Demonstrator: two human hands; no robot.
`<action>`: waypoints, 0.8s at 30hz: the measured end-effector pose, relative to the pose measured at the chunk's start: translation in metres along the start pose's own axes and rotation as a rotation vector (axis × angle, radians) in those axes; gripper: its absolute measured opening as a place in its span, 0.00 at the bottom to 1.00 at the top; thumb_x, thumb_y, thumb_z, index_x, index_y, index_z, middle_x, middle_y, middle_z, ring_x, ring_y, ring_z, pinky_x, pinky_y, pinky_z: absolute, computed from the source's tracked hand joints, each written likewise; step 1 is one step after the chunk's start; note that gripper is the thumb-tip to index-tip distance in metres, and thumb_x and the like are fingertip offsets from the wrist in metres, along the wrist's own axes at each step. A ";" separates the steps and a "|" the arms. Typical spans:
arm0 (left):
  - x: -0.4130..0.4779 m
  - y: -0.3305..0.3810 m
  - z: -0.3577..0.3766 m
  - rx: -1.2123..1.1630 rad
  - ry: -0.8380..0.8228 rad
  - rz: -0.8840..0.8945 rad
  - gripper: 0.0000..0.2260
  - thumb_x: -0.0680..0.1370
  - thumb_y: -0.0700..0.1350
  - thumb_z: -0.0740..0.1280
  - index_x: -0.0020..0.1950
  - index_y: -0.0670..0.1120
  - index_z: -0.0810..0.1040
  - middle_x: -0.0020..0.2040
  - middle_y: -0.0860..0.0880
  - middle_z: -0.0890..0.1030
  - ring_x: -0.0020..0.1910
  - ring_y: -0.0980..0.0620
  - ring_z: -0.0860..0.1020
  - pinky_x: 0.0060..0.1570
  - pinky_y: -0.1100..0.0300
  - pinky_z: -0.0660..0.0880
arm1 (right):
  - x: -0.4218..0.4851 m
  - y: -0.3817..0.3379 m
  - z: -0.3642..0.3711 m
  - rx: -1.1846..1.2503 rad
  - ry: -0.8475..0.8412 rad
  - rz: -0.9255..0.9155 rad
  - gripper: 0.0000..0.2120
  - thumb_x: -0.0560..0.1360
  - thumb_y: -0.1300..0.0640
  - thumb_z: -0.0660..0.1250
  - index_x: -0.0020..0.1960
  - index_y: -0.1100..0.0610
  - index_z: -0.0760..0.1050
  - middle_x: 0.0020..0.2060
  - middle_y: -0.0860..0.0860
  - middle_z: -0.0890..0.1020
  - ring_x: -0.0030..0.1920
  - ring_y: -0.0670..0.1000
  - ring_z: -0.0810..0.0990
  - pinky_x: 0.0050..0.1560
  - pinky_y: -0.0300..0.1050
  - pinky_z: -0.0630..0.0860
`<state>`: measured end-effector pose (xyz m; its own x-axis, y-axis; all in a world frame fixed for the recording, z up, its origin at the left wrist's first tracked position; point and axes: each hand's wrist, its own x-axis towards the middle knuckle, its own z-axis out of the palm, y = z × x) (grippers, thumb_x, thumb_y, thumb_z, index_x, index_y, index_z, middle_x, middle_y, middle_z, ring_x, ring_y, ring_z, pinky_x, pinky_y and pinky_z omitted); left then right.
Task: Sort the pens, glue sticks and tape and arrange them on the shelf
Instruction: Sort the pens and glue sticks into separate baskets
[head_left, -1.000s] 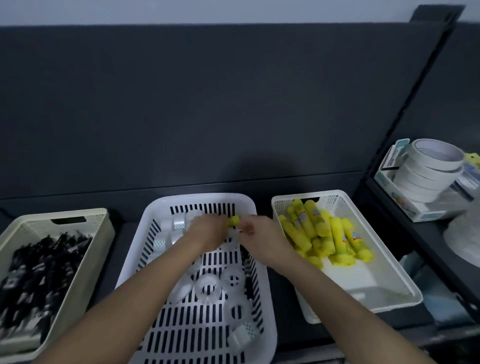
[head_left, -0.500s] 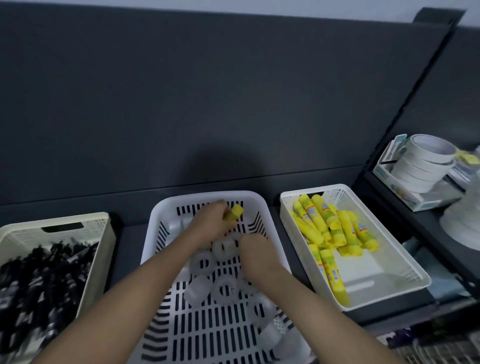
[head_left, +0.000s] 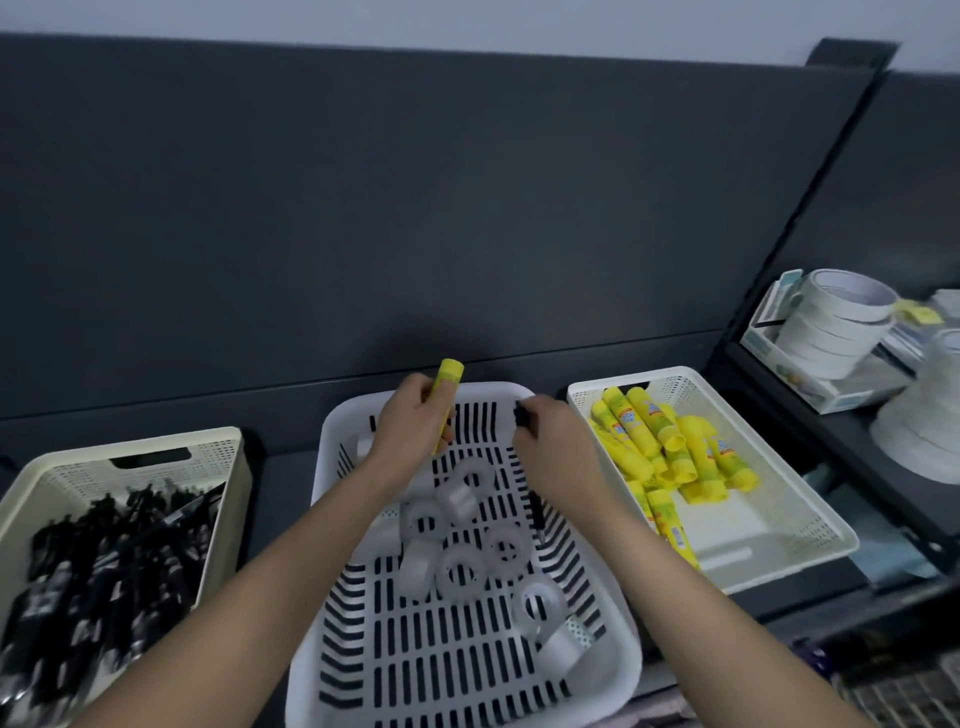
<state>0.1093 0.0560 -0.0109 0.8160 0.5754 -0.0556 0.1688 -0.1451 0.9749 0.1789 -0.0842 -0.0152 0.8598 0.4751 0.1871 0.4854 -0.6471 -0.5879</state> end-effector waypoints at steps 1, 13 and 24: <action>-0.001 0.003 0.005 -0.014 -0.019 -0.007 0.14 0.81 0.54 0.60 0.49 0.43 0.72 0.42 0.45 0.77 0.34 0.51 0.75 0.33 0.59 0.74 | 0.003 0.002 -0.009 0.069 0.028 0.028 0.06 0.72 0.64 0.61 0.44 0.61 0.76 0.37 0.54 0.77 0.37 0.53 0.71 0.33 0.43 0.58; -0.029 0.042 0.127 0.132 -0.331 -0.063 0.15 0.71 0.45 0.70 0.56 0.50 0.71 0.47 0.46 0.80 0.44 0.44 0.83 0.45 0.47 0.81 | 0.000 0.082 -0.103 0.741 0.103 0.405 0.11 0.78 0.65 0.56 0.50 0.58 0.77 0.30 0.53 0.75 0.23 0.48 0.69 0.20 0.36 0.63; -0.018 0.047 0.182 0.443 -0.259 0.083 0.08 0.75 0.53 0.66 0.51 0.51 0.75 0.45 0.54 0.81 0.46 0.53 0.80 0.49 0.55 0.78 | -0.001 0.131 -0.127 0.666 0.033 0.444 0.13 0.76 0.65 0.59 0.34 0.57 0.72 0.34 0.55 0.77 0.26 0.48 0.71 0.22 0.38 0.64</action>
<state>0.2032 -0.1073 -0.0037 0.9372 0.3374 -0.0888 0.2701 -0.5407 0.7967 0.2620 -0.2452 0.0078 0.9598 0.2322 -0.1579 -0.0912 -0.2743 -0.9573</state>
